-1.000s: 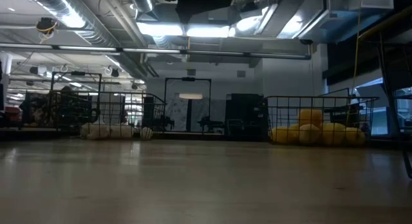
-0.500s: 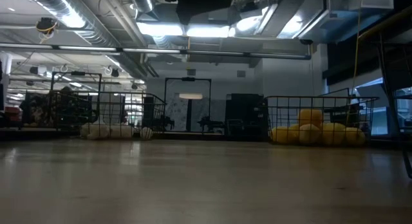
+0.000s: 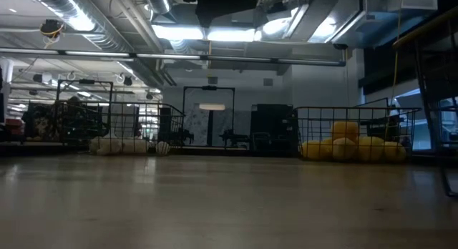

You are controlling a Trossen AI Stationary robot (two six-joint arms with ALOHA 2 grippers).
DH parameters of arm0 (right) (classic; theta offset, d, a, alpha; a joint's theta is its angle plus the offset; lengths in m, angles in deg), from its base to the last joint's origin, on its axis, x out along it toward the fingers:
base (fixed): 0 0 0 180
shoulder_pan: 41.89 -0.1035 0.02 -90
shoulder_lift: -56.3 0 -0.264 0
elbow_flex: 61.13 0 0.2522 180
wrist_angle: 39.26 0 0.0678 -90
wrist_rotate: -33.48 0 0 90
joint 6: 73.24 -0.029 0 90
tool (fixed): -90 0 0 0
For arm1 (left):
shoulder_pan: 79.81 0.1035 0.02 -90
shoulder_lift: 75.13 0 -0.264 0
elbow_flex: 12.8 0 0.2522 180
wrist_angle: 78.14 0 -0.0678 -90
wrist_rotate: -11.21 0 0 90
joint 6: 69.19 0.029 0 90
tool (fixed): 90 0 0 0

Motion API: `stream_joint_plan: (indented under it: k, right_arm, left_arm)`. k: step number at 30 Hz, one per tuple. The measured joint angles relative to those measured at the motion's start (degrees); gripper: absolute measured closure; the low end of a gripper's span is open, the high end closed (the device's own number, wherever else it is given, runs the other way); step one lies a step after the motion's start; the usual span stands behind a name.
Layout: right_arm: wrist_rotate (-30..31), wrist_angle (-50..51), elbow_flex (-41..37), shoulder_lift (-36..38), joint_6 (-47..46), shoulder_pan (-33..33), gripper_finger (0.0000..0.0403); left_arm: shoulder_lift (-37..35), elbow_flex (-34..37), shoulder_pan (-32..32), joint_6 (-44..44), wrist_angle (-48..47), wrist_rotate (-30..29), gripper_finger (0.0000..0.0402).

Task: Sort produce into baskets
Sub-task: Put the red chili pepper into the bottom wire basket, then return to Home Position

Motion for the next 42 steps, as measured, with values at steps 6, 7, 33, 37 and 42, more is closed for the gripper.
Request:
stream_joint_plan:
  k: [6,7,33,37,42]
  right_arm:
    - [0.14,0.01,0.00,0.02,0.01,0.00,0.0208]
    - [0.11,0.02,0.00,0.02,0.08,0.00,0.0202]
    - [19.58,1.46,12.69,19.76,33.28,16.82,0.0350]
    - [19.45,-5.03,6.75,27.47,39.48,21.66,0.0381]
    - [18.07,-14.55,-3.64,39.04,44.56,27.20,0.0400]
  left_arm:
    - [0.00,0.00,0.00,-0.01,0.00,0.00,0.0156]
    - [0.00,0.00,0.00,-0.04,0.00,0.00,0.0156]
    - [-26.22,4.48,4.99,7.62,-20.22,-1.75,0.0301]
    - [-31.49,10.47,7.59,6.11,-19.24,-1.55,0.0341]
    - [-36.68,19.02,10.61,4.46,-11.69,2.11,0.0376]
